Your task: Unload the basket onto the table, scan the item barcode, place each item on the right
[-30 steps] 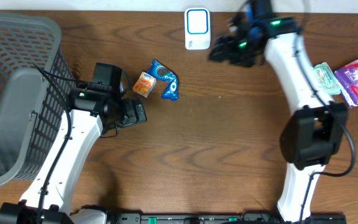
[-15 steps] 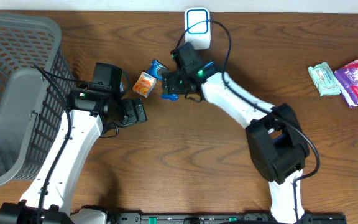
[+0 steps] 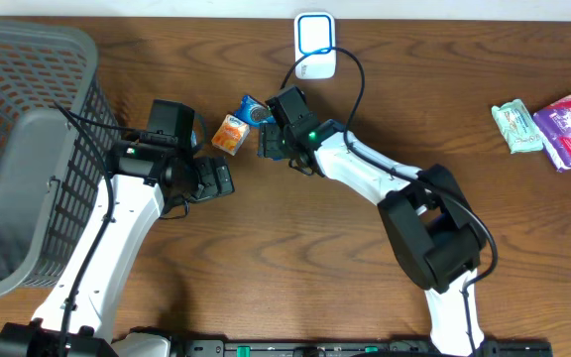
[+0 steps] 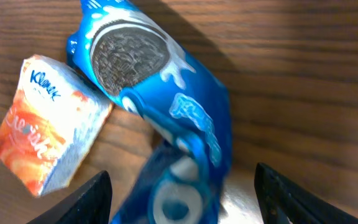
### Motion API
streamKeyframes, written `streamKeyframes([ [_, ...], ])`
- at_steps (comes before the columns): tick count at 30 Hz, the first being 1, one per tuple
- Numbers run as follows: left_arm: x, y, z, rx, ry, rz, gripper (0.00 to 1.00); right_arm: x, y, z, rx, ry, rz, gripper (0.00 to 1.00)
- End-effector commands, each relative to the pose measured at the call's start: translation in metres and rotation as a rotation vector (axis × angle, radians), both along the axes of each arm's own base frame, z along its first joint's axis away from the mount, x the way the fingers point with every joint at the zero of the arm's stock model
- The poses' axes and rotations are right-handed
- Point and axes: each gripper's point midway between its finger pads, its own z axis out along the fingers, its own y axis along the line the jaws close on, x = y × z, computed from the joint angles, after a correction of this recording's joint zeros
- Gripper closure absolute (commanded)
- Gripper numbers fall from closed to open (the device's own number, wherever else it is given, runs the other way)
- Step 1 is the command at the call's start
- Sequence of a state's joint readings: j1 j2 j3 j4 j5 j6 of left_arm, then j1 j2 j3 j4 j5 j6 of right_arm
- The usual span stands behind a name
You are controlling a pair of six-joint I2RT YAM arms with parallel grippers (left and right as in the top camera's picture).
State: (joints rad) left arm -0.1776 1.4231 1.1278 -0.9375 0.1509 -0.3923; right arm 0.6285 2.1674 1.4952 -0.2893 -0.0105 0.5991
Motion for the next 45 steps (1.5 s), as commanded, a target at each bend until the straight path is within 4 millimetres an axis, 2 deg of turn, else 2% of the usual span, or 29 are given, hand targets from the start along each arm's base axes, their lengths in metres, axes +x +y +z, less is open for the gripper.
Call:
streamKeyframes([
  [1,-0.002,0.002,-0.003,0.009,0.011,-0.002,0.02,-0.009,0.009,-0.03,0.009,0.047,0.036,0.31],
  [3,-0.002,0.002,-0.003,0.009,0.011,-0.002,0.02,-0.011,0.008,-0.037,0.002,0.063,0.038,0.33],
  [4,-0.002,0.002,-0.003,0.009,0.011,-0.002,0.02,-0.012,0.007,-0.039,-0.004,0.069,0.039,0.38],
  [6,-0.002,0.002,-0.003,0.009,0.011,-0.002,0.02,-0.015,0.002,-0.043,-0.034,0.077,0.054,0.55],
  [8,-0.002,0.002,-0.003,0.009,0.011,-0.002,0.02,-0.014,-0.004,-0.042,-0.046,0.087,0.05,0.8],
  [10,-0.002,0.002,-0.003,0.009,0.011,-0.002,0.02,-0.012,-0.013,-0.038,-0.057,0.105,0.035,0.98],
  [12,-0.002,0.002,-0.003,0.009,0.011,-0.002,0.02,-0.011,-0.024,-0.029,-0.065,0.133,0.017,0.99],
  [15,-0.002,0.002,-0.003,0.009,0.011,-0.002,0.02,-0.012,-0.047,-0.001,-0.067,0.199,-0.015,0.99],
  [19,-0.002,0.002,-0.003,0.009,0.011,-0.002,0.02,-0.019,-0.064,0.05,0.017,0.283,-0.015,0.99],
  [20,-0.002,0.002,-0.003,0.009,0.011,-0.002,0.02,-0.024,-0.059,0.079,0.108,0.288,0.069,0.99],
  [22,-0.002,0.002,-0.003,0.009,0.011,-0.002,0.02,-0.03,-0.055,0.105,0.206,0.29,0.137,0.99],
  [26,-0.002,0.002,-0.003,0.009,0.011,-0.002,0.02,-0.04,-0.057,0.143,0.36,0.317,0.18,0.99],
  [31,-0.002,0.002,-0.003,0.009,0.011,-0.002,0.02,-0.057,-0.051,0.196,0.647,0.397,0.258,0.99],
  [34,-0.002,0.002,-0.003,0.009,0.011,-0.002,0.02,-0.063,-0.052,0.215,0.795,0.557,0.181,0.98],
  [37,-0.002,0.002,-0.003,0.009,0.011,-0.002,0.02,-0.067,-0.053,0.225,0.875,0.69,0.107,0.98],
  [45,-0.002,0.002,-0.003,0.009,0.011,-0.002,0.02,-0.086,-0.048,0.259,1.039,0.858,0.183,0.99],
])
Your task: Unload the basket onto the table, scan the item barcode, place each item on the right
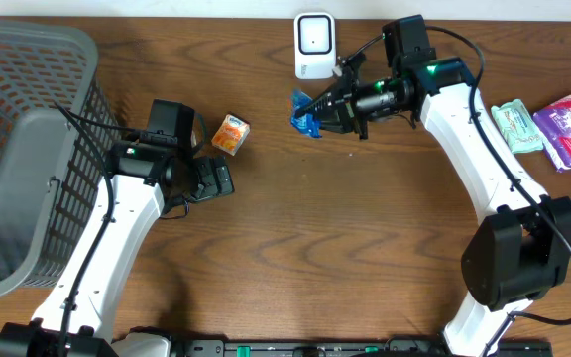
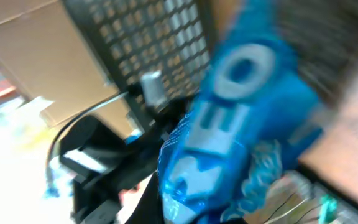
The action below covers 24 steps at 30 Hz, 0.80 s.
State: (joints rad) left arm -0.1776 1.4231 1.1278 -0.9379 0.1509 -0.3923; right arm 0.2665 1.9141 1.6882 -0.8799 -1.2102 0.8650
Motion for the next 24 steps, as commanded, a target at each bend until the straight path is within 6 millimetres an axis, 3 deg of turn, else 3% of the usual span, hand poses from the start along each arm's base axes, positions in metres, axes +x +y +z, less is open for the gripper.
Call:
streamKeyframes([
  [1,-0.002,0.002,-0.003,0.009,0.011,-0.002,0.02,-0.016,0.003,0.039,0.168,0.082,0.073,0.99],
  [9,-0.002,0.002,-0.003,0.009,0.011,-0.002,0.02,-0.013,0.003,0.035,0.15,0.06,0.063,0.99],
  [15,-0.002,0.002,-0.003,0.009,0.011,-0.002,0.02,0.015,-0.007,-0.01,-0.117,-0.048,-0.08,0.99],
  [19,-0.002,0.002,-0.003,0.009,0.011,-0.002,0.02,0.042,-0.034,-0.054,-0.44,-0.215,-0.183,0.99],
  [24,-0.002,0.002,-0.003,0.009,0.011,-0.002,0.02,0.058,-0.092,-0.097,-0.94,-0.294,-0.329,0.99],
])
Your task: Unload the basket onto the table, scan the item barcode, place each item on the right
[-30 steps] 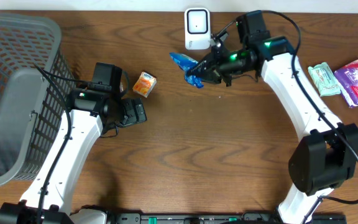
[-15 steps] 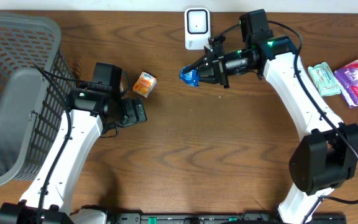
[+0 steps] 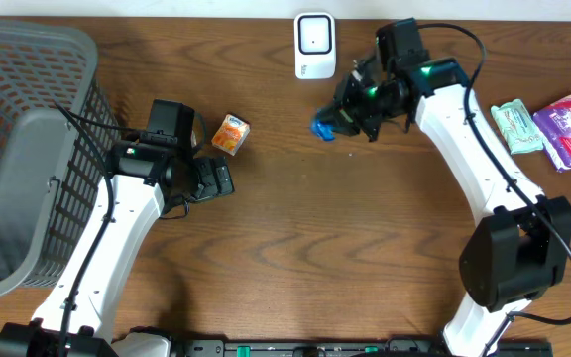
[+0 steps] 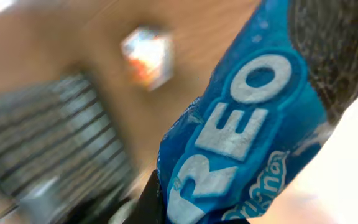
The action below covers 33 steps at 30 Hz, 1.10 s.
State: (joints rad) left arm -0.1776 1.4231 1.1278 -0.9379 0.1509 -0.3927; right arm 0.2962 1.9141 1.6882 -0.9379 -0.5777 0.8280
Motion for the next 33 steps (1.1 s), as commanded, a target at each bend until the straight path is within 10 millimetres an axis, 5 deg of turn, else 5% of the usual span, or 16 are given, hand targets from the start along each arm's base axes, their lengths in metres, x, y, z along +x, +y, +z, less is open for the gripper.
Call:
streamKeyframes([
  [1,-0.002,0.002,-0.003,0.009,0.011,-0.003,0.02,0.022,-0.054,-0.022,-0.46,-0.158,-0.112,0.99],
  [4,-0.002,0.002,-0.003,0.009,0.011,-0.003,0.02,0.016,-0.063,-0.038,-0.604,-0.17,-0.12,0.99],
  [12,-0.002,0.002,-0.003,0.009,0.011,-0.003,0.02,-0.043,-0.058,-0.121,-0.65,0.057,-0.203,0.98],
  [13,-0.002,0.002,-0.003,0.009,0.011,-0.003,0.02,-0.049,-0.057,-0.127,-0.645,0.073,-0.197,0.94],
  [15,-0.002,0.002,-0.003,0.009,0.011,-0.003,0.02,-0.058,-0.055,-0.136,-0.633,0.1,-0.179,0.61],
  [16,-0.002,0.002,-0.003,0.009,0.011,-0.003,0.02,-0.063,-0.052,-0.138,-0.622,0.115,-0.148,0.4],
  [19,-0.002,0.002,-0.003,0.009,0.011,-0.003,0.02,-0.062,-0.045,-0.133,-0.585,0.087,-0.039,0.19],
  [28,-0.002,0.002,-0.003,0.009,0.011,-0.003,0.02,-0.025,-0.07,-0.085,-0.554,0.033,-0.027,0.15],
  [33,-0.002,0.002,-0.003,0.009,0.011,-0.003,0.02,-0.022,-0.092,-0.089,-0.558,0.066,-0.077,0.18],
])
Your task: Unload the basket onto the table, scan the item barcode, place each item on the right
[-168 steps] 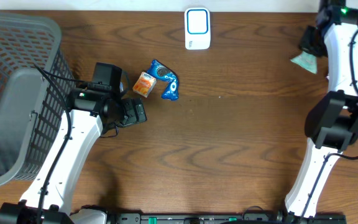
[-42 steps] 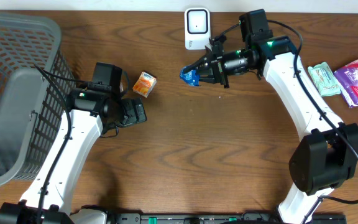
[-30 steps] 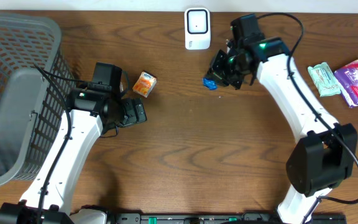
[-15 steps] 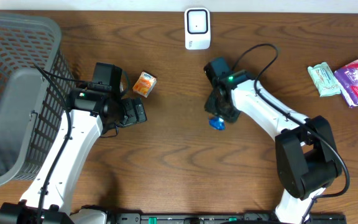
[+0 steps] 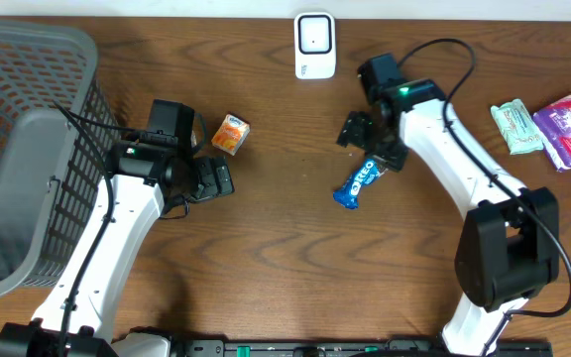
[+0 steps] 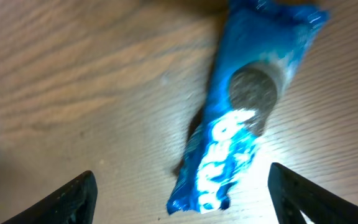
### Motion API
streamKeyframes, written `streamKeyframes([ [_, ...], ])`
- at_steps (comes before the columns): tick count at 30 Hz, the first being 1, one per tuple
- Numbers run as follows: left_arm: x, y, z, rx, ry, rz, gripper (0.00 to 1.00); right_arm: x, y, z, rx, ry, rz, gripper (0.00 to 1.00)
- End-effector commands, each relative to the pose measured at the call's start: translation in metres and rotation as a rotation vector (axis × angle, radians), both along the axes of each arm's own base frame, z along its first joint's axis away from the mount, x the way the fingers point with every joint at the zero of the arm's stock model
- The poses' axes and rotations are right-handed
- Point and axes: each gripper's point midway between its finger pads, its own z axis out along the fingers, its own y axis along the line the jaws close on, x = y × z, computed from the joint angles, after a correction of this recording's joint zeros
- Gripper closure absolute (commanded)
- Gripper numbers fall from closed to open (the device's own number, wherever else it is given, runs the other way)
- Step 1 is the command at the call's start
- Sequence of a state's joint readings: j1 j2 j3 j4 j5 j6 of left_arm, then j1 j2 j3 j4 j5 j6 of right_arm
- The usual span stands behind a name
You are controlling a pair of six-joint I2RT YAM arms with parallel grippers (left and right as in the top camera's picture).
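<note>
The blue Oreo packet (image 5: 357,183) lies flat on the wooden table near the middle, and the right wrist view shows the packet (image 6: 244,118) from above with its cookie picture up. My right gripper (image 5: 369,147) hangs open just above it, black fingertips (image 6: 73,198) spread wide on either side, touching nothing. The white barcode scanner (image 5: 314,45) stands at the far edge. My left gripper (image 5: 216,179) rests low on the left of the table; whether it is open or shut does not show.
An orange Kleenex tissue pack (image 5: 230,133) lies near the left arm. A grey mesh basket (image 5: 28,149) fills the left side. A green packet (image 5: 516,126) and a purple packet (image 5: 569,129) lie at the right edge.
The right gripper held the Oreo packet in the air right of the scanner. It is open now, and the packet lies on the table nearer the front.
The right gripper first stood over the Oreo packet beside the tissue pack. It then held the packet up close to the scanner, later a little right and lower. The packet now lies released mid-table. The left arm has stayed still.
</note>
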State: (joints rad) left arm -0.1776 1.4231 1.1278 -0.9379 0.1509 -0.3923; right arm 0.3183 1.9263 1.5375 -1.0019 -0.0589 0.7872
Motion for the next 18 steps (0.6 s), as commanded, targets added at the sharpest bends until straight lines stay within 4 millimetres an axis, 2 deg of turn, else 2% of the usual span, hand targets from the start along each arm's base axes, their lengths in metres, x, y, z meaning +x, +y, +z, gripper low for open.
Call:
streamKeyframes([
  [1,-0.002,0.002,-0.003,0.009,0.011,-0.002,0.02,-0.006,-0.009,-0.008,-0.011,0.034,0.008,0.18],
  [7,-0.002,0.002,-0.003,0.009,0.011,-0.002,0.02,-0.024,-0.006,-0.028,-0.023,0.085,-0.011,0.13],
  [13,-0.002,0.002,-0.003,0.009,0.011,-0.002,0.02,-0.03,-0.004,-0.057,-0.019,0.073,-0.077,0.17],
  [18,-0.002,0.002,-0.003,0.009,0.011,-0.002,0.02,-0.023,-0.008,-0.074,-0.027,0.01,-0.084,0.25],
])
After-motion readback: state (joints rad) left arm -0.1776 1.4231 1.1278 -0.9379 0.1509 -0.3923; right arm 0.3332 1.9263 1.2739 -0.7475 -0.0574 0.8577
